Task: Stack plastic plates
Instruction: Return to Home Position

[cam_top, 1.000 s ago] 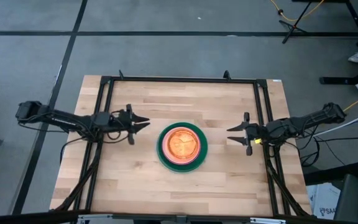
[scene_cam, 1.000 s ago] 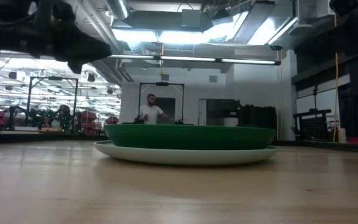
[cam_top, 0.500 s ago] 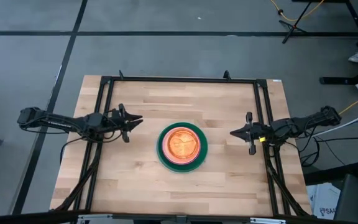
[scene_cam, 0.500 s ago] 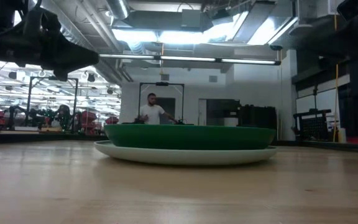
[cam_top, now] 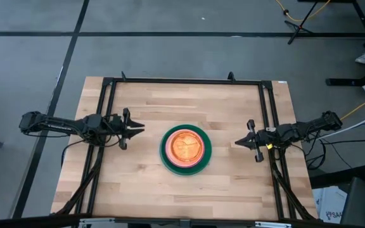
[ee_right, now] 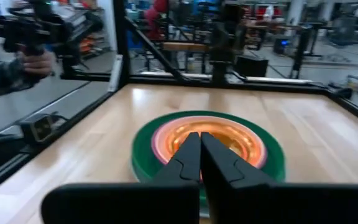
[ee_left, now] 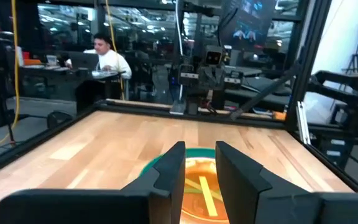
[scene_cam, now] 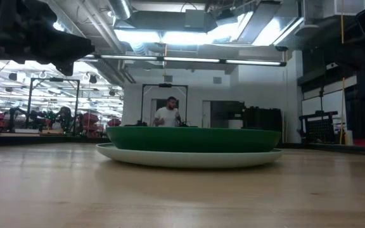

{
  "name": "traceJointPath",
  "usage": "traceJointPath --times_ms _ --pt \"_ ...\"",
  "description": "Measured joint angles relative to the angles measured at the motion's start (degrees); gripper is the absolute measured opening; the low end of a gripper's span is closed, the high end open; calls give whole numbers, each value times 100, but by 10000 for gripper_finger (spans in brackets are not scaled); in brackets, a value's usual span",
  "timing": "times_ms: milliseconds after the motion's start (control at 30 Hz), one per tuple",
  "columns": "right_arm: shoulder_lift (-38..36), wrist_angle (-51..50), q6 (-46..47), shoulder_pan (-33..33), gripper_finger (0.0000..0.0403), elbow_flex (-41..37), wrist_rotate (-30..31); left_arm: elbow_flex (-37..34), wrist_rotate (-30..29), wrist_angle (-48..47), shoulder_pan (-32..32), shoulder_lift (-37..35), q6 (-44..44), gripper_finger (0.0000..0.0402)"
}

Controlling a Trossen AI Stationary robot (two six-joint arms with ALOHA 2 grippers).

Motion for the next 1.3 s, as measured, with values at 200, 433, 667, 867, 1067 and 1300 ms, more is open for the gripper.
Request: traceJointPath --times_ms 200,433,667,867,1067,1300 --pt "-99 70 -13 -145 1 -48 -4 0 -59 -16 246 -148 -11 82" --pt "-95 155 195 -735 1 -111 -385 0 -65 -172 557 -420 -49 82" --pt "-95 131 477 -986 1 -111 -470 0 -106 -1547 625 -1242 -381 82" --pt "-92 129 480 -977 1 -111 -472 5 334 -2129 623 -1876 -448 82" --pt "-90 124 486 -977 1 -111 -474 11 601 -2206 618 -1621 -481 82" --pt "-90 119 488 -975 1 -111 -476 11 571 -2204 618 -1632 -481 82"
